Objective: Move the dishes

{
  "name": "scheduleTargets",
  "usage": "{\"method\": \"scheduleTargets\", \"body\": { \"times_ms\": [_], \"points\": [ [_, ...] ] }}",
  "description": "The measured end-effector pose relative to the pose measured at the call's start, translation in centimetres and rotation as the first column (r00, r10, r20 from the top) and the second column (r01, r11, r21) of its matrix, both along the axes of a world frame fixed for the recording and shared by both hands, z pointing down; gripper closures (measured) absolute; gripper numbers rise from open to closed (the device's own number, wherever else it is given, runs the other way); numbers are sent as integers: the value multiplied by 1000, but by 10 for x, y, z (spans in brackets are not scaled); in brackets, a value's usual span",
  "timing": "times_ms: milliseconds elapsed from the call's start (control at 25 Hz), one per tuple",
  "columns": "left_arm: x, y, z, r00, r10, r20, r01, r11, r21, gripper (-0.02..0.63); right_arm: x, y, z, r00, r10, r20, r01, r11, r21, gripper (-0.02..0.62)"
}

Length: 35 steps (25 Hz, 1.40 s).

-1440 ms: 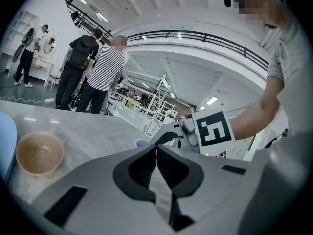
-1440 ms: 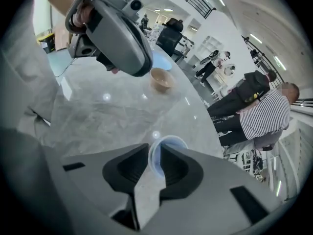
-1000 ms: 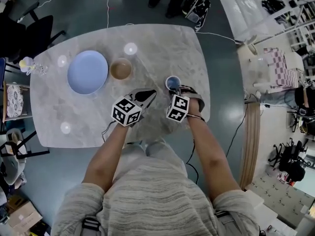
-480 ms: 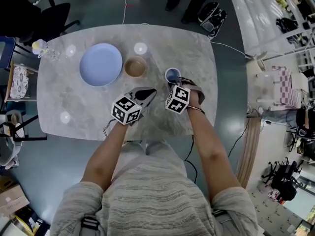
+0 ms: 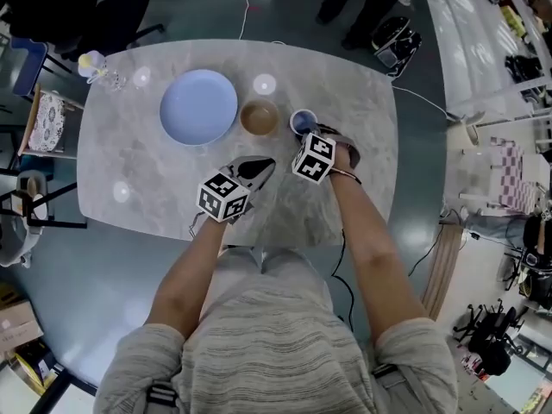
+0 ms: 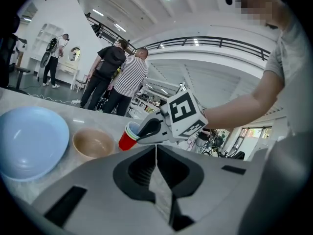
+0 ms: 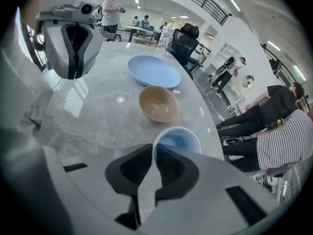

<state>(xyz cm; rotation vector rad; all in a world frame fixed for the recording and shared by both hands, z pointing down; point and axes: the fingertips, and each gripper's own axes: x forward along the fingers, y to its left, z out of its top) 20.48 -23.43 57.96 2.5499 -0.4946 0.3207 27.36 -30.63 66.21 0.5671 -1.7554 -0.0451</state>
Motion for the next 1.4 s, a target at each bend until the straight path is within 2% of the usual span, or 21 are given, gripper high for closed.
{"method": "scheduleTargets", "body": {
  "times_ms": [360,680,1120,1400],
  "points": [
    [-13,-9,1,1000,-29,-4,29,1000,-7,584,-21,-12,1,999,-49,10,50,997,-65,552],
    [-13,-15,1,1000,-23,-8,23,1000,-9,584,-22,-16,0,999,-25,35,30,989,-142,552],
    [-13,-24,-3,1000,-21,-14,21,1000,-7,584,-23,-23,-5,996,36,79,-23,988,-153,530],
    [-11,-24,-4,1000,-11,-21,10,1000,-8,584,-17,-20,-6,999,36,34,-30,987,-158,518]
  ]
}}
